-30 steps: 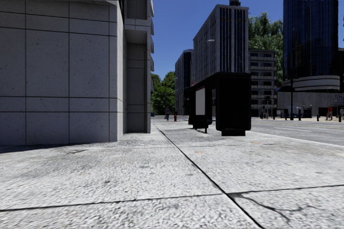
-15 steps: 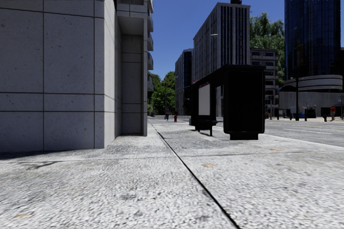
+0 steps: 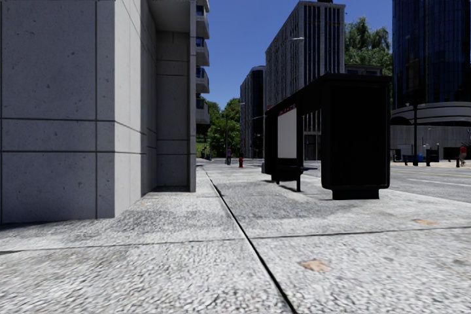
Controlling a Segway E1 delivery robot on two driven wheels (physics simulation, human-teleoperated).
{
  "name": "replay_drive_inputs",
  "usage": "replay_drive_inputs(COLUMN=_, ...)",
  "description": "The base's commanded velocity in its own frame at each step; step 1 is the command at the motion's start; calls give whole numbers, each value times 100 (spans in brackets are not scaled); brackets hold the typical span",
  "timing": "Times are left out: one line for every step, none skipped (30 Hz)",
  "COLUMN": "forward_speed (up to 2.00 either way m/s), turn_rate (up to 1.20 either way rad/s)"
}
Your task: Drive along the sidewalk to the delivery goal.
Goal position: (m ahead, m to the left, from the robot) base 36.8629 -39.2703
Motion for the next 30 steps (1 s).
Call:
replay_drive_inputs(forward_speed=200, turn_rate=30)
replay_drive_inputs(forward_speed=200, turn_rate=30)
replay_drive_inputs(forward_speed=200, turn_rate=38)
replay_drive_inputs(forward_speed=200, turn_rate=41)
replay_drive_inputs(forward_speed=200, turn_rate=41)
replay_drive_inputs(forward_speed=200, turn_rate=41)
replay_drive_inputs(forward_speed=200, turn_rate=22)
replay_drive_inputs(forward_speed=200, turn_rate=7)
replay_drive_inputs(forward_speed=200, turn_rate=0)
replay_drive_inputs(forward_speed=200, turn_rate=0)
replay_drive_inputs(forward_speed=200, turn_rate=0)
replay_drive_inputs(forward_speed=200, turn_rate=0)
replay_drive_inputs(forward_speed=200, turn_rate=0)
replay_drive_inputs(forward_speed=200, turn_rate=0)
replay_drive_inputs(forward_speed=200, turn_rate=0)
replay_drive_inputs(forward_speed=200, turn_rate=0)
replay_drive_inputs(forward_speed=200, turn_rate=0)
replay_drive_inputs(forward_speed=200, turn_rate=0)
replay_drive_inputs(forward_speed=200, turn_rate=0)
replay_drive_inputs(forward_speed=200, turn_rate=0)
replay_drive_inputs(forward_speed=200, turn_rate=0)
replay_drive_inputs(forward_speed=200, turn_rate=0)
replay_drive_inputs(forward_speed=200, turn_rate=0)
replay_drive_inputs(forward_speed=200, turn_rate=0)
replay_drive_inputs(forward_speed=200, turn_rate=0)
replay_drive_inputs(forward_speed=200, turn_rate=0)
replay_drive_inputs(forward_speed=200, turn_rate=0)
replay_drive_inputs(forward_speed=200, turn_rate=0)
replay_drive_inputs(forward_speed=200, turn_rate=0)
replay_drive_inputs(forward_speed=200, turn_rate=0)
